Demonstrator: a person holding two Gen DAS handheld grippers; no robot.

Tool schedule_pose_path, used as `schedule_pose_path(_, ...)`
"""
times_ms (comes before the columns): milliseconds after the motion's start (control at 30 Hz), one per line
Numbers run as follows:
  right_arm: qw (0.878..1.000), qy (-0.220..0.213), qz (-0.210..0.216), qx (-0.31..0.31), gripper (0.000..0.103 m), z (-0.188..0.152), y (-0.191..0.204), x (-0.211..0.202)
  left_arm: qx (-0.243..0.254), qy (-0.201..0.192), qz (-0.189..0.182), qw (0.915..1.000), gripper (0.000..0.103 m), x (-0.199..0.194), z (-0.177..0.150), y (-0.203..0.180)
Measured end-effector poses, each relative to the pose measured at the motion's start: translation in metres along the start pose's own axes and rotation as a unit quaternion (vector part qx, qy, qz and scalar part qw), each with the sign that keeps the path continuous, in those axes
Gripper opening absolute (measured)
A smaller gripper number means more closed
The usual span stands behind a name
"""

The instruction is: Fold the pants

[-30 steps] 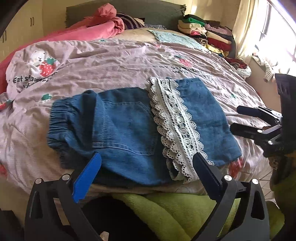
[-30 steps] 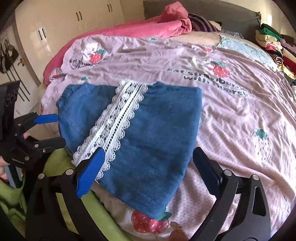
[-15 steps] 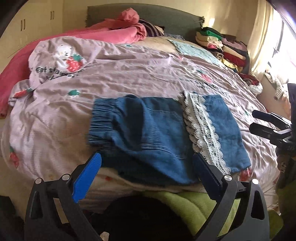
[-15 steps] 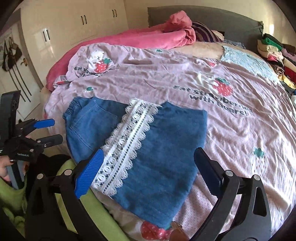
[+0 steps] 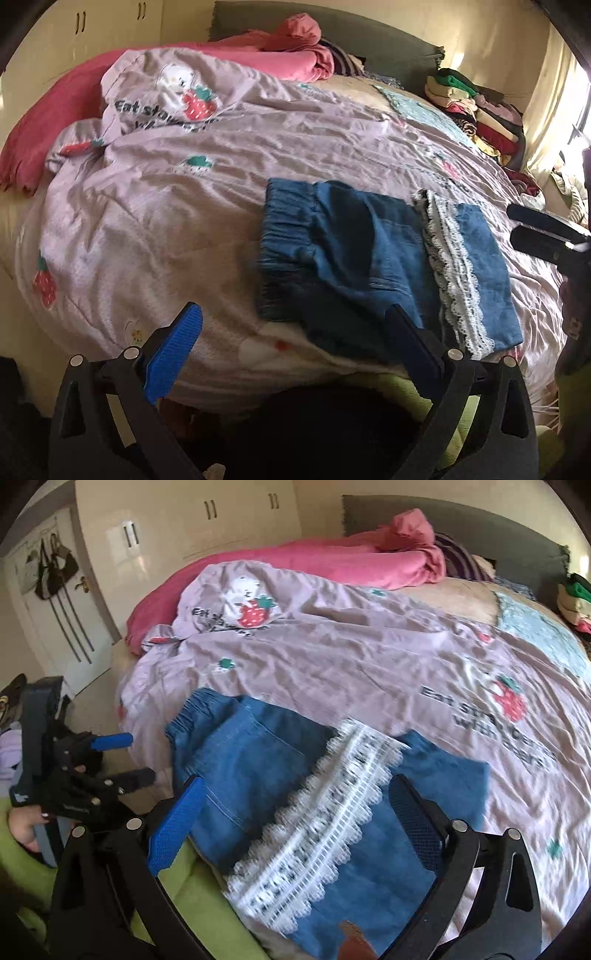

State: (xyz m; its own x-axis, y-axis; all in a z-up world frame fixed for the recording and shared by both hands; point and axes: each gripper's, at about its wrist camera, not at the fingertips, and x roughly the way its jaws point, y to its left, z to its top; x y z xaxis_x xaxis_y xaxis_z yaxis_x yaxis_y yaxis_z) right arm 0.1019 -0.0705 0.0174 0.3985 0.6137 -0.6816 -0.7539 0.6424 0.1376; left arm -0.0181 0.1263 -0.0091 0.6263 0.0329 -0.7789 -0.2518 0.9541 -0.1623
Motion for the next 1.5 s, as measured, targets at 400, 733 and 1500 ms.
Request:
schedule_pose_path(400, 0.993, 0.050, 0.060, -0.083, 0.094, 0.045, 0.040, 0.062, -0.056, 0.025, -0.082, 0.9948, 0.098, 0.022, -0.007, 0.011)
schedule_pose_path(733, 0.978, 0.111, 0.108, -0.141, 0.094, 0.074, 0.068, 0.123, -0.071, 0.039, -0.110, 0.9906, 0.062, 0.049, -0.009, 0.009)
schedule_pose_path(1500, 0.952, 0.090, 0.277, -0.089, 0.026, 0.072, 0.031, 0.117, -0.086, 0.005, -0.150, 0.9849, 0.088, 0.035, 0.005, 0.013)
